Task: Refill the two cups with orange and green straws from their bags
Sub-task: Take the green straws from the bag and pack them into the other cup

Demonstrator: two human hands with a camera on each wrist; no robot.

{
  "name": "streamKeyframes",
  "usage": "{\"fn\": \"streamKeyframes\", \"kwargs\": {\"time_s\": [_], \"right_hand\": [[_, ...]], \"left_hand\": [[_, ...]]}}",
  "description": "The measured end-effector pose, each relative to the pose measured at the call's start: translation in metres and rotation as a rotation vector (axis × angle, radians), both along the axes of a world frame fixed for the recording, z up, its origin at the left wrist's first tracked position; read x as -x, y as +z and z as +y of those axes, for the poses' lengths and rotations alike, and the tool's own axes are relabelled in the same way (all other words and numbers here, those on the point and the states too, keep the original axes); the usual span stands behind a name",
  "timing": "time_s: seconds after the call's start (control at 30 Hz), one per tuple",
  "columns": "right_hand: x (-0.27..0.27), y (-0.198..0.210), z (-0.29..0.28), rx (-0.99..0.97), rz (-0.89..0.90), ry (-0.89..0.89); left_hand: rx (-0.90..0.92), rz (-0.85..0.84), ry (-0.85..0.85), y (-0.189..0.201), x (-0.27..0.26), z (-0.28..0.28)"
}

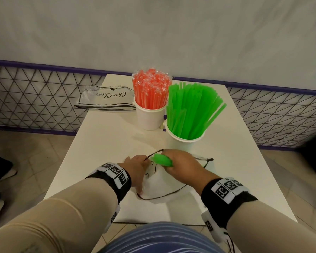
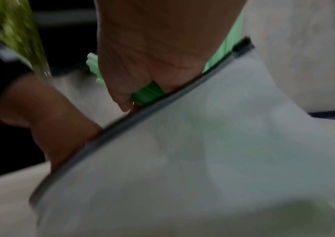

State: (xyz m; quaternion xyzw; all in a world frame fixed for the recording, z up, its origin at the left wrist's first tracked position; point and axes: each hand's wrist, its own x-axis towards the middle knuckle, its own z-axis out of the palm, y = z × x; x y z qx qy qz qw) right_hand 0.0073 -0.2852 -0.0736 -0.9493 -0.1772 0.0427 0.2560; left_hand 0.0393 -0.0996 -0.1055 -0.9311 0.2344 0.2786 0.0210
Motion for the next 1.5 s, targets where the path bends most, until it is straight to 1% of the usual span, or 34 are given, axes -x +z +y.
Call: {"fn": "streamKeyframes", "kwargs": {"time_s": [0.07,0.13,0.2,0.23,0.27,0.33,0.43,0.5,0.53,0.6,0.67,0.73,0.83,0.93,1.03,1.1,1.13,1.17,1.23,1.27,1.3,1.4,1.5], "right_hand": [[-0.001,0.018,0.006,-0.112,0.003,-0.041],[-0.003,0.041,0.01,-0.267,0.022,-0.154],[-0.006,0.07,0.011,-0.509,0.035,-0.301],[-0.008,0.085,0.01,-0.634,0.02,-0.361],[-0.01,0.103,0.008,-0.744,-0.014,-0.41],[-0.015,0.134,0.001,-0.912,-0.108,-0.476],[-0.026,0.174,-0.012,-1.105,-0.286,-0.503],[-0.035,0.193,-0.019,-1.183,-0.404,-0.511],[-0.039,0.199,-0.022,-1.191,-0.451,-0.518],[-0.048,0.203,-0.026,-1.179,-0.513,-0.554],[-0.059,0.193,-0.026,-1.108,-0.532,-0.615],[-0.07,0.171,-0.026,-0.991,-0.496,-0.7],[-0.081,0.128,-0.023,-0.813,-0.353,-0.763],[-0.081,0.09,-0.02,-0.678,-0.12,-0.776],[-0.077,0.07,-0.021,-0.606,-0.02,-0.73],[-0.077,0.071,-0.02,-0.553,0.034,-0.709],[-0.076,0.074,-0.02,-0.506,0.034,-0.695],[-0.076,0.076,-0.021,-0.419,-0.005,-0.694],[-0.073,0.085,-0.023,-0.213,-0.165,-0.725],[-0.071,0.09,-0.025,-0.164,-0.244,-0.752],[-0.069,0.095,-0.026,-0.177,-0.289,-0.78],[-0.065,0.102,-0.03,-0.375,-0.294,-0.823],[-0.064,0.097,-0.037,-0.407,-0.261,-0.847]], "left_hand": [[-0.024,-0.01,-0.024,0.0,-0.001,0.0],[-0.031,-0.012,-0.049,0.001,-0.003,-0.001],[-0.031,0.036,-0.052,0.009,-0.009,-0.002],[0.0,0.08,-0.02,0.016,-0.014,-0.002],[0.071,0.133,0.036,0.023,-0.021,-0.003],[0.31,0.208,0.177,0.041,-0.037,-0.006],[0.779,0.162,0.429,0.071,-0.053,-0.022],[1.032,0.158,0.538,0.086,-0.059,-0.038],[1.102,0.178,0.561,0.09,-0.062,-0.047],[1.158,0.216,0.584,0.09,-0.065,-0.062],[1.159,0.216,0.589,0.083,-0.068,-0.073],[1.162,0.216,0.578,0.074,-0.067,-0.08],[1.195,0.205,0.573,0.065,-0.066,-0.084],[1.222,0.218,0.566,0.062,-0.067,-0.084],[1.211,0.221,0.551,0.063,-0.069,-0.082],[1.199,0.223,0.551,0.06,-0.07,-0.083],[1.194,0.215,0.553,0.056,-0.072,-0.083],[1.177,0.211,0.561,0.052,-0.075,-0.083],[1.167,0.218,0.569,0.049,-0.077,-0.083],[1.159,0.215,0.584,0.051,-0.075,-0.082],[1.14,0.208,0.614,0.055,-0.071,-0.081],[1.086,0.183,0.653,0.055,-0.07,-0.079],[1.038,0.161,0.645,0.054,-0.073,-0.079]]}}
